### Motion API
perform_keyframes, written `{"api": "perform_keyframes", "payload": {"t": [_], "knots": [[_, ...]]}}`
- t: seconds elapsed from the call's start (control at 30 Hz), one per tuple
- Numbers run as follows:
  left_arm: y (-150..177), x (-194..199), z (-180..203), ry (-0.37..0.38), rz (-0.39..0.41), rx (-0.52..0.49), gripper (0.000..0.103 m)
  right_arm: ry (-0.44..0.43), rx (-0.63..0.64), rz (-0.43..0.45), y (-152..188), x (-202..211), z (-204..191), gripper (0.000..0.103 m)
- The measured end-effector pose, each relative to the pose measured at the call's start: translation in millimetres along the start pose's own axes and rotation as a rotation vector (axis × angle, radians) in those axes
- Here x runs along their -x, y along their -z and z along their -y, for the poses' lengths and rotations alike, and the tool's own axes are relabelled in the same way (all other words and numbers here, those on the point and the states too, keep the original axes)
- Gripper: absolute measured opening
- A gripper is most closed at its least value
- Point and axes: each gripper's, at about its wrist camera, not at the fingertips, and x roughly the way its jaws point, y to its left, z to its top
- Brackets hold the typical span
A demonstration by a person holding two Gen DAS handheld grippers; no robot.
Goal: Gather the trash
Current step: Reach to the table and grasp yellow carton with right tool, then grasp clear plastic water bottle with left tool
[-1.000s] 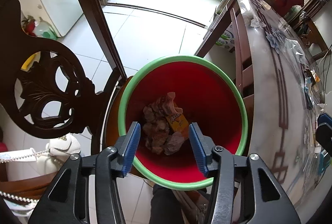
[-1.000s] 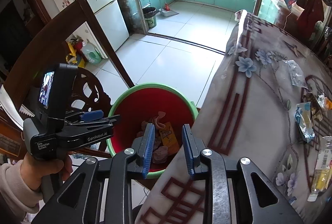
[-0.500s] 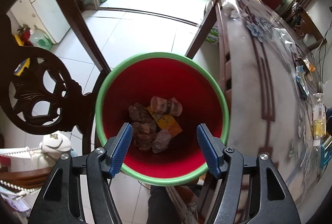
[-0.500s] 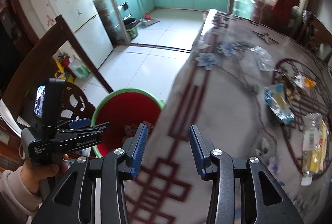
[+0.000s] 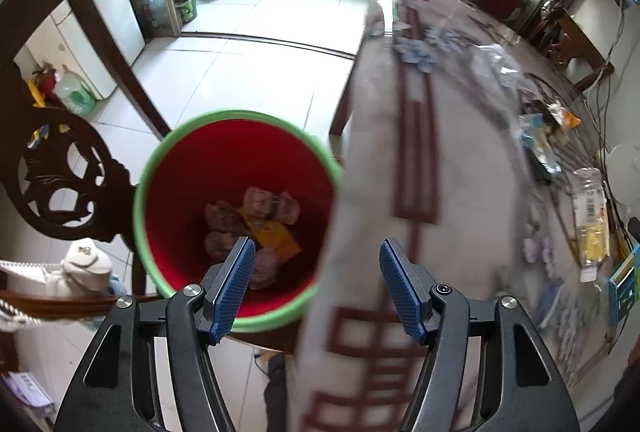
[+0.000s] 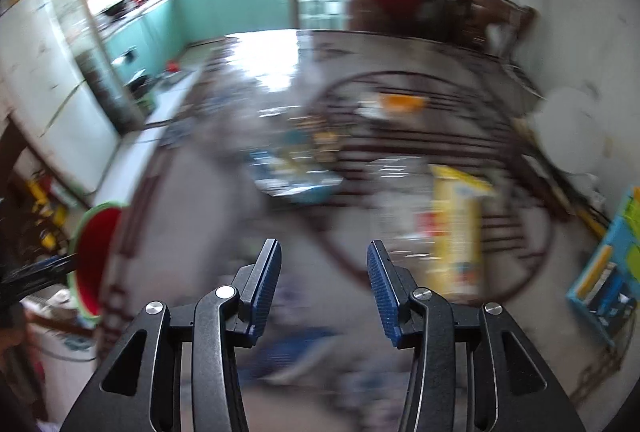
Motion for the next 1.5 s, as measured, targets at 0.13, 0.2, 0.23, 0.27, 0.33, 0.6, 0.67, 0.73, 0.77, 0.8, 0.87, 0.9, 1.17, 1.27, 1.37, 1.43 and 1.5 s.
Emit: {"api": "perform_keyframes", "payload": {"t": [0.13, 0.2, 0.23, 0.27, 0.33, 0.6, 0.67, 0.73, 0.77, 0.8, 0.87, 0.9, 1.17, 1.27, 1.37, 1.43, 1.5], "knots": [[6.7, 4.6, 41.1, 0.020, 0.010, -0.005, 0.064, 0.045, -0.064, -0.021, -5.5, -16.3, 69.9, 0.044], [10.3, 5.8, 64.8, 0.031, 0.014, -0.020, 0.064, 0.036, -0.089, -0.045, -5.8, -29.5, 94.3, 0.044], [11.4, 6.8, 77.5, 0.039, 0.014, -0.028, 0.064, 0.021, -0.096, -0.069, -6.2, -40.0, 106.5, 0.044], [13.0, 7.5, 92.9, 0.054, 0.013, -0.038, 0.064, 0.004, -0.098, -0.087, -5.9, -47.6, 112.7, 0.044], [15.6, 9.6, 118.9, 0.077, 0.014, -0.061, 0.064, -0.037, -0.098, -0.115, -4.8, -60.1, 120.0, 0.044], [15.3, 15.1, 212.9, 0.158, 0.015, -0.177, 0.066, -0.200, -0.120, -0.198, -5.3, -105.1, 126.3, 0.057], [12.3, 13.8, 232.4, 0.175, 0.011, -0.203, 0.066, -0.227, -0.117, -0.240, -1.9, -118.2, 123.3, 0.058], [10.2, 13.7, 249.4, 0.182, 0.014, -0.226, 0.066, -0.204, -0.109, -0.242, 2.2, -124.4, 123.8, 0.058], [8.2, 13.4, 258.3, 0.184, 0.015, -0.241, 0.066, -0.200, -0.113, -0.244, 3.4, -126.2, 125.6, 0.058], [7.1, 12.8, 263.9, 0.184, 0.015, -0.250, 0.066, -0.207, -0.123, -0.250, 4.7, -128.0, 128.2, 0.057], [3.4, 8.4, 278.4, 0.186, 0.004, -0.270, 0.066, -0.226, -0.144, -0.240, 4.4, -127.2, 135.9, 0.055], [2.4, 5.5, 283.6, 0.185, 0.000, -0.274, 0.067, -0.227, -0.149, -0.234, 4.4, -126.2, 139.0, 0.050], [5.8, -25.6, 333.6, 0.207, -0.093, -0.334, 0.067, -0.087, -0.125, -0.150, 2.1, -107.1, 171.4, 0.039], [10.0, -38.3, 353.6, 0.220, -0.128, -0.372, 0.067, -0.066, -0.139, -0.148, 4.0, -103.9, 182.6, 0.035], [11.5, -48.4, 367.3, 0.221, -0.149, -0.405, 0.067, -0.066, -0.159, -0.151, 6.1, -102.3, 191.2, 0.035], [10.9, -56.7, 374.2, 0.212, -0.161, -0.420, 0.067, -0.076, -0.167, -0.151, 8.0, -102.3, 194.3, 0.035], [8.2, -63.7, 376.4, 0.205, -0.169, -0.416, 0.067, -0.078, -0.171, -0.151, 9.3, -102.0, 194.9, 0.037]]}}
